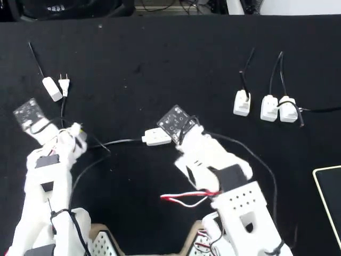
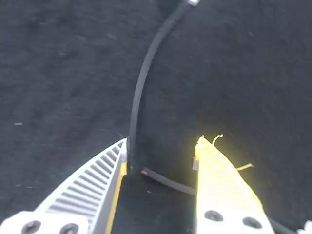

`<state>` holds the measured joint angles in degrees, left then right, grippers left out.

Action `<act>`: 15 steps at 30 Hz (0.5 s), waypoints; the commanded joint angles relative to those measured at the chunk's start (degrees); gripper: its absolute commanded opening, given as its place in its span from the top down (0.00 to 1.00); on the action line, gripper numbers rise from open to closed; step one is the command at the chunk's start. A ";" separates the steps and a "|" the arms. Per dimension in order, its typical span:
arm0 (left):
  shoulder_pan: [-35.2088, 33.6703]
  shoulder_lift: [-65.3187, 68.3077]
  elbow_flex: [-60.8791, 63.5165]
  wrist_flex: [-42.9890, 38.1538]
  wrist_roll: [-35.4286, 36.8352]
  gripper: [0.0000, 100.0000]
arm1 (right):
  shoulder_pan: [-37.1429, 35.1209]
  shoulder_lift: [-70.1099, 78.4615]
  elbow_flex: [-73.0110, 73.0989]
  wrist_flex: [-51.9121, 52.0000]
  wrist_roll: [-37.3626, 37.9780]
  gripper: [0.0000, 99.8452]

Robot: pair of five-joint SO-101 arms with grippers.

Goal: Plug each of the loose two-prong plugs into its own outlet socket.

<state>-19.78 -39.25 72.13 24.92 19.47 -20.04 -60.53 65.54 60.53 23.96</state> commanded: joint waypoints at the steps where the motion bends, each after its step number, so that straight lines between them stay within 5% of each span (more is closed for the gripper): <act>1: 2.68 -1.41 -1.36 -0.44 0.35 0.78 | -4.13 -1.89 4.53 -18.11 -5.54 0.99; 9: 2.51 -1.41 -1.10 -0.35 0.35 0.78 | -16.44 -1.89 21.41 -57.14 -12.92 0.99; 15: 3.82 -1.49 -1.71 -0.35 0.35 0.78 | -19.69 -2.07 26.07 -60.66 -14.33 0.99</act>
<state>-17.49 -39.25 72.13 24.92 19.47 -37.89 -61.05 90.07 3.21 11.56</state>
